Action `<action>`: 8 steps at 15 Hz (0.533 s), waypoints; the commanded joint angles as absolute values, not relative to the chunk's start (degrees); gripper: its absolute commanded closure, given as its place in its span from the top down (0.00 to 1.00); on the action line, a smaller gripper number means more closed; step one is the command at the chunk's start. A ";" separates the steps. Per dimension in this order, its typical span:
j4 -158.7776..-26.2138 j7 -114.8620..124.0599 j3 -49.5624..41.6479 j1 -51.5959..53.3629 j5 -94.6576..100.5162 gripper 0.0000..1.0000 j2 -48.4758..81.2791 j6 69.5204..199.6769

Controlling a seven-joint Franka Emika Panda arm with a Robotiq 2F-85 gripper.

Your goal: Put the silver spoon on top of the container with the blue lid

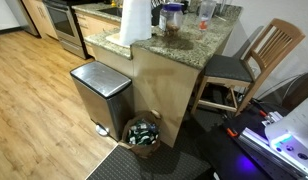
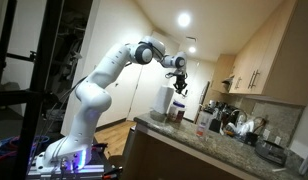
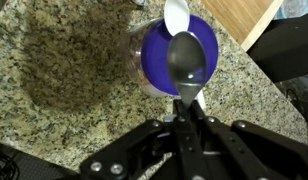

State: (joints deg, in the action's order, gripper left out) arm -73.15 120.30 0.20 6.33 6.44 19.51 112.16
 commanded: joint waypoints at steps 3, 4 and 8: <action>-71.14 115.73 1.03 5.47 3.95 0.00 22.48 110.33; -70.57 114.48 1.18 5.49 3.61 0.00 23.21 110.15; -65.93 112.84 -0.33 7.58 6.02 0.00 26.58 107.63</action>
State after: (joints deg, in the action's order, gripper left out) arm -71.65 114.86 0.40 6.63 5.23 23.35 111.28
